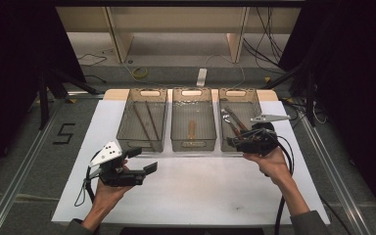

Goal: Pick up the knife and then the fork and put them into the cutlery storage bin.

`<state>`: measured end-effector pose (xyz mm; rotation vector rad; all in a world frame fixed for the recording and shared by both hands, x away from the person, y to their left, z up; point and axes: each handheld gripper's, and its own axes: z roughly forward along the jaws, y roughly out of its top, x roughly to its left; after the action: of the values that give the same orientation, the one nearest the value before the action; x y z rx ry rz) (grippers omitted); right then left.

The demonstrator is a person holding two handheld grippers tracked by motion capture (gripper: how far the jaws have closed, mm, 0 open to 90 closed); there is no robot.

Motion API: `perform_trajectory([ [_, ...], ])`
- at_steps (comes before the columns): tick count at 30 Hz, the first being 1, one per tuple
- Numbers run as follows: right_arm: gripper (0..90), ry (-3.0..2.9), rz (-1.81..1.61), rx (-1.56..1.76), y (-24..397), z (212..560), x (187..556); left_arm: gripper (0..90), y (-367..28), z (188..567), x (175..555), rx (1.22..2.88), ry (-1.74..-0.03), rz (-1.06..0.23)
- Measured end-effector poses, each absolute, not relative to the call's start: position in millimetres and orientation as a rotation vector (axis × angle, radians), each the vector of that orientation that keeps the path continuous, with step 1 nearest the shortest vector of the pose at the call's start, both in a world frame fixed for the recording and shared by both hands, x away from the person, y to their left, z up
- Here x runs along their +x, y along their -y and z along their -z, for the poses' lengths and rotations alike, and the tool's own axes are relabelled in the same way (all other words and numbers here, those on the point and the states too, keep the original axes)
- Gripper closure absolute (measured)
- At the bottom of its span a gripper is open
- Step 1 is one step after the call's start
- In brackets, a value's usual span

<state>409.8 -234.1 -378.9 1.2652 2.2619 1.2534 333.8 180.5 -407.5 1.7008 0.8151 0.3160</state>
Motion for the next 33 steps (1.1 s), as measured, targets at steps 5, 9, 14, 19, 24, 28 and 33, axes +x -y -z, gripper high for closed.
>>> perform_trajectory([
  [5, 33.0, -2.261, -1.305, 1.239, 235.4, 384.7, 395.5, 16.1, -179.1, 408.2, 333.7, 1.712, -0.806, -0.313],
  [9, 32.1, -2.25, -1.325, 1.22, 234.7, 391.5, 387.2, 16.1, -178.3, 409.1, 335.4, 1.719, -0.803, -0.307],
  [14, 29.6, -2.221, -1.37, 1.179, 233.4, 397.8, 375.3, 16.1, -176.1, 409.9, 334.3, 1.737, -0.796, -0.296],
  [19, 28.4, -2.199, -1.419, 1.15, 233.5, 401.0, 361.1, 16.1, -174.5, 410.4, 333.1, 1.755, -0.78, -0.288],
  [24, 28.5, -2.174, -1.462, 1.123, 233.3, 404.2, 347.5, 16.1, -173.4, 411.0, 332.7, 1.76, -0.777, -0.277],
  [28, 28.0, -2.179, -1.465, 1.1, 231.4, 408.4, 340.3, 16.1, -173.0, 411.8, 333.5, 1.769, -0.777, -0.267],
  [33, 26.9, -2.15, -1.482, 1.081, 231.4, 411.7, 332.7, 16.0, -169.9, 413.6, 333.7, 1.788, -0.772, -0.255],
])
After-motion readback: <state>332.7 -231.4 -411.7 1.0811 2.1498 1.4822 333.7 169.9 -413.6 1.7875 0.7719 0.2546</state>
